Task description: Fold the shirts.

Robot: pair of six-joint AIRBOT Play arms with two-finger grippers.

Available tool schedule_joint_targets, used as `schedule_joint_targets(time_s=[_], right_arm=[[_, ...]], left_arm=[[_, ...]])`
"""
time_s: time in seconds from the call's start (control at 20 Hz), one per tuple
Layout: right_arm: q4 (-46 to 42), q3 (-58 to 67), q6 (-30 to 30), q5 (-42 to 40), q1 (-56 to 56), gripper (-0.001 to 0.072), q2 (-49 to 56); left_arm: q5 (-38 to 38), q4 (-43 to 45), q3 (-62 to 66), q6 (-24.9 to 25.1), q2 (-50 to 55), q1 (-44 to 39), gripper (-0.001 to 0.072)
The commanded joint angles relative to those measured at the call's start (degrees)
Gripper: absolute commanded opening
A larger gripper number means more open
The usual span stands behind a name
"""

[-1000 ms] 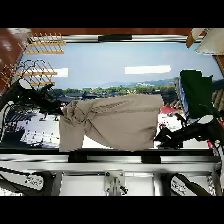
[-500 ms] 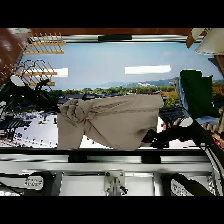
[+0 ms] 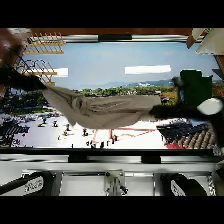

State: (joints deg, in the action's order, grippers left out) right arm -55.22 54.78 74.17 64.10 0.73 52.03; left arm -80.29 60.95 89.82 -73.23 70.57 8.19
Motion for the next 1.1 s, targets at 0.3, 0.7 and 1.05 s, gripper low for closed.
schedule_joint_targets(time_s=[0.3, 0.7, 1.05], right_arm=[[-29.7, 43.3, 5.79, -14.62, -0.2, 0.008, -20.37], [-30.86, 45.35, 7.28, -4.92, -0.2, 0.008, -17.51], [-32.79, 43.56, 7.32, 19.61, -0.2, 0.0081, -2.69]], left_arm=[[41.7, -1.84, 18.38, -0.13, -33.14, 0.13, 0.003], [19.74, 7.21, 17.16, -4.0, -34.97, 0.13, 0.003], [15.85, 10.08, 2.8, -3.98, -32.24, 0.13, 0.0031]])
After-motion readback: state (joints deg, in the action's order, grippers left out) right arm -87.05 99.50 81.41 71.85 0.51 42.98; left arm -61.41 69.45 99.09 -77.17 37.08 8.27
